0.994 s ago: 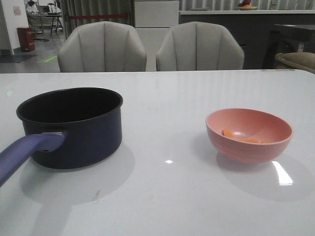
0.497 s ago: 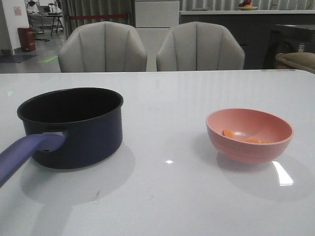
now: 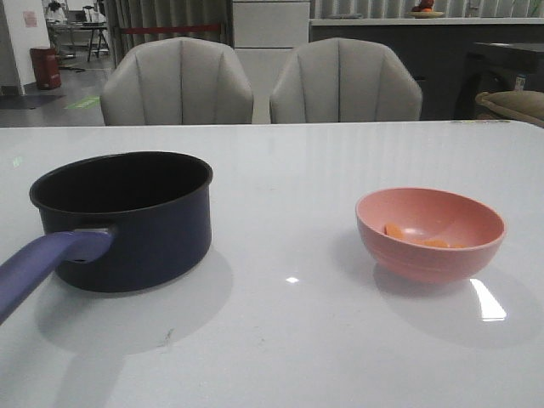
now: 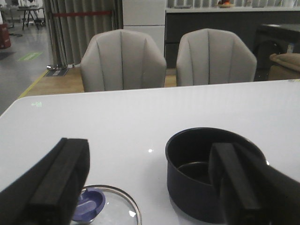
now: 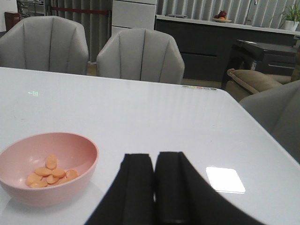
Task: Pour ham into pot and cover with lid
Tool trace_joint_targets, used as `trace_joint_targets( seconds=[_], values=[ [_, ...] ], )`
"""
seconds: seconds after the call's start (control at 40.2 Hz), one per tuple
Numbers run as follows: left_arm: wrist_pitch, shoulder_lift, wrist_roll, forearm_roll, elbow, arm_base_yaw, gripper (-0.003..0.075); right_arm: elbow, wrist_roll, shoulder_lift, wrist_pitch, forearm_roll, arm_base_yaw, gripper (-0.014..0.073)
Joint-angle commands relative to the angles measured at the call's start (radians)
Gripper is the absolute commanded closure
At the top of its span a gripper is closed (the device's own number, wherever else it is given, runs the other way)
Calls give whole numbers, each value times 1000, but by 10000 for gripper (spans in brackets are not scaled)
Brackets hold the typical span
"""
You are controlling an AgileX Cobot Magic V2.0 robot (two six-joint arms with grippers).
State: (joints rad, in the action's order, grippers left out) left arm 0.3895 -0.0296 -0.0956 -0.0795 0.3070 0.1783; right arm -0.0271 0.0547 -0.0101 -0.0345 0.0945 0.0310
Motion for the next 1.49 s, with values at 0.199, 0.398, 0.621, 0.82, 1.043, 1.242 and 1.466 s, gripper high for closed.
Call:
trace_joint_targets(
  seconds=[0.199, 0.398, 0.621, 0.82, 1.043, 1.242, 1.466],
  values=[
    [-95, -7, -2, -3, 24, 25, 155, 5, -6, -20, 93, 10, -5, 445],
    [-97, -7, -2, -3, 24, 25, 155, 8, -7, -20, 180, 11, -6, 445],
    [-97, -7, -2, -3, 24, 47, 155, 201, 14, 75, -50, 9, -4, 445],
    [-97, -7, -2, -3, 24, 49, 155, 333, 14, 263, -218, 9, -4, 445],
    [-97, -7, -2, -3, 24, 49, 155, 343, 20, 360, -215, -14, -4, 440],
    [-91, -7, -2, -3, 24, 49, 155, 408, 20, 552, -221, -105, -4, 270],
    [-90, -7, -2, -3, 24, 49, 155, 538, 20, 858, -254, -175, -3, 97]
  ],
)
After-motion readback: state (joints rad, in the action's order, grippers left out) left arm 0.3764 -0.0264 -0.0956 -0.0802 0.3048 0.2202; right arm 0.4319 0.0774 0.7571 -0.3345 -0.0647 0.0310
